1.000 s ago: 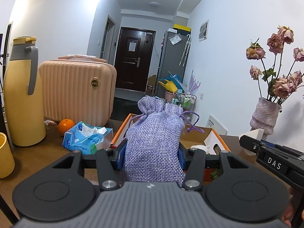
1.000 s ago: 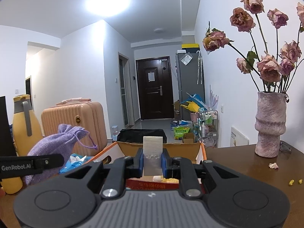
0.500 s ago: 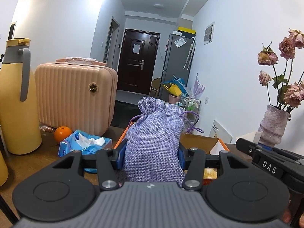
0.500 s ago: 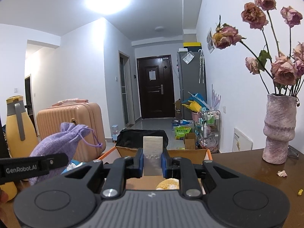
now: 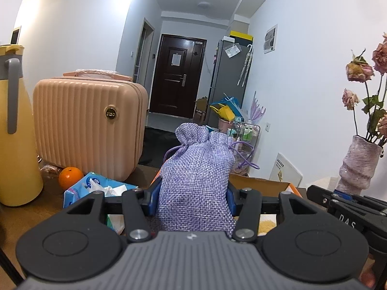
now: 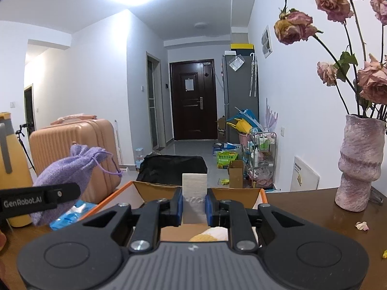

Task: Organize soft objects
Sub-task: 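Carry the lavender pouch and white foam block over the cardboard box with both tools, then open the right tool to drop the foam block while the left tool releases the pouch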

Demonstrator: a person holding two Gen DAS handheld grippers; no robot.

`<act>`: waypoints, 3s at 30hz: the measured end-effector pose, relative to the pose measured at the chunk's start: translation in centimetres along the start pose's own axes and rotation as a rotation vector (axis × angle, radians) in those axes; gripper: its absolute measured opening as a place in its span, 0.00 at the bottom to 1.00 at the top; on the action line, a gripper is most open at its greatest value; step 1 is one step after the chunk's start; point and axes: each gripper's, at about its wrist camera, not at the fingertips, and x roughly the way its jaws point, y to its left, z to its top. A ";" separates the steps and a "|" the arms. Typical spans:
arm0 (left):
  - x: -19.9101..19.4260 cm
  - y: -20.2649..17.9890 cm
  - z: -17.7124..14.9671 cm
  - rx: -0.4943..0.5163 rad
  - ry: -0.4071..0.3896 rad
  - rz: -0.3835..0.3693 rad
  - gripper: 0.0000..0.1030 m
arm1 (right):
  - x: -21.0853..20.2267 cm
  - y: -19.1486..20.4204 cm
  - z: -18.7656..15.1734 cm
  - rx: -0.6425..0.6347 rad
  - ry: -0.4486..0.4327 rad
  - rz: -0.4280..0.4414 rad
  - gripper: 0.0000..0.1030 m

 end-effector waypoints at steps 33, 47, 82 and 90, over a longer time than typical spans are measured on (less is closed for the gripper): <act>9.1 0.0 -1.1 0.094 0.102 0.039 0.50 | 7.2 -1.2 -1.2 -0.065 0.155 -0.064 0.17; 11.6 -0.4 -2.6 0.143 0.136 0.025 0.51 | 9.2 -1.0 -2.6 -0.069 0.194 -0.085 0.18; 11.2 -0.5 -4.7 0.148 0.023 0.082 0.97 | 10.4 -0.7 -5.4 -0.074 0.157 -0.168 0.59; 11.1 -0.4 -4.5 0.134 0.016 0.099 1.00 | 10.2 -0.6 -5.3 -0.076 0.141 -0.178 1.00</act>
